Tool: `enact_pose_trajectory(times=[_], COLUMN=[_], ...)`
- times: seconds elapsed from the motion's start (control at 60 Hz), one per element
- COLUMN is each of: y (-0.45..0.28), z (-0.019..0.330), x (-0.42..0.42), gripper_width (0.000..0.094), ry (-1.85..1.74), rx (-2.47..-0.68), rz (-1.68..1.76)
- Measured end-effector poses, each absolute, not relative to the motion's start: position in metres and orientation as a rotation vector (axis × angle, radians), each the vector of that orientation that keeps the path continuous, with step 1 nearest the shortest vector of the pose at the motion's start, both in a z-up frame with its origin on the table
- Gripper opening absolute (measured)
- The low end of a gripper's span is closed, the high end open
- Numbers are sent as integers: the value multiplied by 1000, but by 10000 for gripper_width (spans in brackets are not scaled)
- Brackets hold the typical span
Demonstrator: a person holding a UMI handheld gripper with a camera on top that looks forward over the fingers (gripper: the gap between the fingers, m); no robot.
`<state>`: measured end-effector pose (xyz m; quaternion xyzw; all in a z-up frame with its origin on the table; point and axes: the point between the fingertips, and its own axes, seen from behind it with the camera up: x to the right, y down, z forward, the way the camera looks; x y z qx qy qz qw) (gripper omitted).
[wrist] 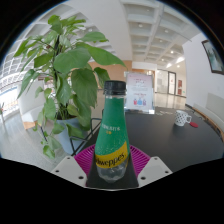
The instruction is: Pour water
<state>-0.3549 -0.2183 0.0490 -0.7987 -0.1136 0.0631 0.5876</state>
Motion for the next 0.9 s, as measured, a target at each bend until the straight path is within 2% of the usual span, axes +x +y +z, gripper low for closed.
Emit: enact_pose_trajectory(times=[0.117,0.2,0.283,0.4,0.617,0.667,0.8,0.9], y=[-216,-218,-217,-209,-153,-130,-70,-15], z=[54,59,80,142,301,327,378,380], x=[-353,-356,-361,-367,-349,-330,-281,-222], gripper_width=[424,410,413,413,412,411,410,411], ry=[-248,-263,-253,-197,-49,13,229,446], rx=[-1833,-1826,-1808,-1732,-1489,-1440,-1298,-1163], rz=[178,225,301,477,934,1080,1496,1772])
